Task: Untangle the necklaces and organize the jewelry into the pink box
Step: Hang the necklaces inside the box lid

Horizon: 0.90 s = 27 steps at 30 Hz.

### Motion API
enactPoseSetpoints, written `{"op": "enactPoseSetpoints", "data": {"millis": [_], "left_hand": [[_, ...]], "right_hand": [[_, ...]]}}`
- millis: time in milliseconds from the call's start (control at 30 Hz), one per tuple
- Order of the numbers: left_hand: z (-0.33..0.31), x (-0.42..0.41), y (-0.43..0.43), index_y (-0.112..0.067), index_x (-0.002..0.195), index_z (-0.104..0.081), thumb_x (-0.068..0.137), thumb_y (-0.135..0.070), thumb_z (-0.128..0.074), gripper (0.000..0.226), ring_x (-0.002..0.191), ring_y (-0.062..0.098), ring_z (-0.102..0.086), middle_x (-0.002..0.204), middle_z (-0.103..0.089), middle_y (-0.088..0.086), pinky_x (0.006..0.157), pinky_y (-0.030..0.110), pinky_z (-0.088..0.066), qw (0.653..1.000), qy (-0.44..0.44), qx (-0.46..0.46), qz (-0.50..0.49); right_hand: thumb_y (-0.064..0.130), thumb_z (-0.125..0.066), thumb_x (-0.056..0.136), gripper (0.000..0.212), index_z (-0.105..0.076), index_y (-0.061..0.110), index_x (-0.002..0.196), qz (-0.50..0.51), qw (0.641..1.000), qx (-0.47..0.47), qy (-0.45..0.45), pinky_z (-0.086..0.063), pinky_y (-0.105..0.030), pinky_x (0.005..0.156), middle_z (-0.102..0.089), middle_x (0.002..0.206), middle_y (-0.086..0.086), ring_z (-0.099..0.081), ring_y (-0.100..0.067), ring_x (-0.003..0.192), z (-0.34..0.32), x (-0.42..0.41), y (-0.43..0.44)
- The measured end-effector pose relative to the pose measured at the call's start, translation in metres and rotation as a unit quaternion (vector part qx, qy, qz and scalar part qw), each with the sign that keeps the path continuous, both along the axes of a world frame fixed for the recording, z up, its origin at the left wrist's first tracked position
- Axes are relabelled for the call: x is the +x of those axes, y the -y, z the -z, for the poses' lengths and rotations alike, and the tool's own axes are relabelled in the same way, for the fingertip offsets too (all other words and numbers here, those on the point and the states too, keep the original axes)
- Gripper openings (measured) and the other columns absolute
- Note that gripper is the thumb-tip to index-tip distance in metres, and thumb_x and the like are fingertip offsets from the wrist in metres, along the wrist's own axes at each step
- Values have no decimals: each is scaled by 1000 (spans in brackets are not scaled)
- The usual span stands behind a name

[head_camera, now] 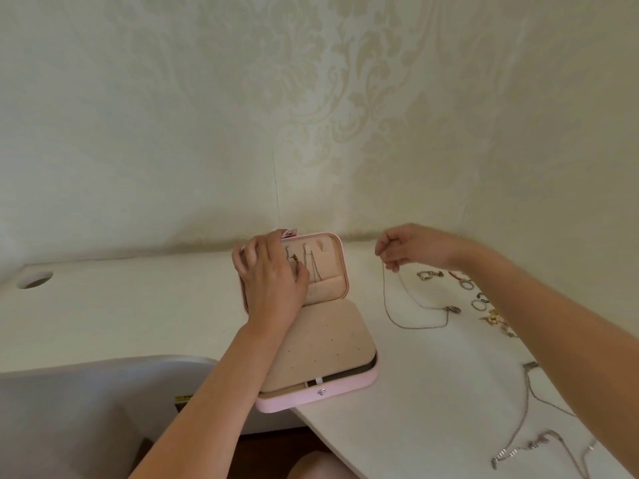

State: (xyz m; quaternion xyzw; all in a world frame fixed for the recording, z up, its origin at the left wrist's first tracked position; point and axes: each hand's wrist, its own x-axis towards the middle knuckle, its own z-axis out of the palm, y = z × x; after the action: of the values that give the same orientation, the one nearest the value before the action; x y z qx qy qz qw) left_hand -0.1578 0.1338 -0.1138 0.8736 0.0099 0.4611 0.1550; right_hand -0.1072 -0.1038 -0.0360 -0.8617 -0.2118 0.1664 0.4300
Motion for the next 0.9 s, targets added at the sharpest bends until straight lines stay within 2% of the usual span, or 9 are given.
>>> {"op": "enactPoseSetpoints", "data": {"millis": [133, 200, 300, 467, 733, 900], "left_hand": [[1, -2, 0, -13, 119, -52, 76, -30, -67, 49, 107, 27, -46, 108, -59, 4, 101, 49, -29, 1000, -2, 6, -3], [1, -3, 0, -13, 119, -53, 69, -38, -74, 60, 107, 26, -44, 109, -58, 3, 102, 48, -26, 1000, -7, 3, -1], [-1, -3, 1, -14, 121, -53, 57, -46, -82, 77, 107, 24, -40, 111, -57, 4, 103, 47, -24, 1000, -21, -11, 5], [-1, -1, 0, -15, 123, -52, 52, -53, -82, 86, 111, 26, -43, 114, -56, 4, 105, 52, -27, 999, -41, -16, 7], [-1, -4, 0, -12, 119, -55, 48, -50, -85, 86, 107, 21, -38, 111, -58, 5, 102, 51, -30, 1000, -2, -12, 0], [-2, -4, 1, -11, 118, -56, 60, -41, -82, 70, 107, 28, -50, 110, -60, 4, 98, 52, -36, 1000, -6, 0, -14]], "right_hand": [[-6, -44, 91, 20, -63, 0, 91, -22, 999, 39, -23, -53, -20, 69, -57, 72, -8, -57, -17, 66, -43, -11, -11], [-6, -43, 91, 23, -65, -1, 90, -32, 997, 58, -25, -53, -21, 67, -58, 72, -7, -52, -15, 62, -62, -16, -15], [-4, -48, 92, 22, -69, 2, 95, -45, 997, 67, 9, -48, -18, 62, -61, 76, -4, -46, -13, 61, -88, -22, -22], [-2, -52, 92, 20, -70, 5, 98, -74, 994, 64, 49, -49, -19, 66, -63, 80, -2, -51, -11, 65, -124, -26, -40], [0, -53, 92, 20, -70, 7, 99, -97, 990, 63, 82, -50, -19, 70, -64, 82, -2, -54, -11, 68, -152, -23, -73], [0, -53, 92, 19, -70, 7, 98, -93, 991, 59, 81, -50, -19, 68, -64, 82, -1, -53, -9, 66, -155, -16, -78]]}}
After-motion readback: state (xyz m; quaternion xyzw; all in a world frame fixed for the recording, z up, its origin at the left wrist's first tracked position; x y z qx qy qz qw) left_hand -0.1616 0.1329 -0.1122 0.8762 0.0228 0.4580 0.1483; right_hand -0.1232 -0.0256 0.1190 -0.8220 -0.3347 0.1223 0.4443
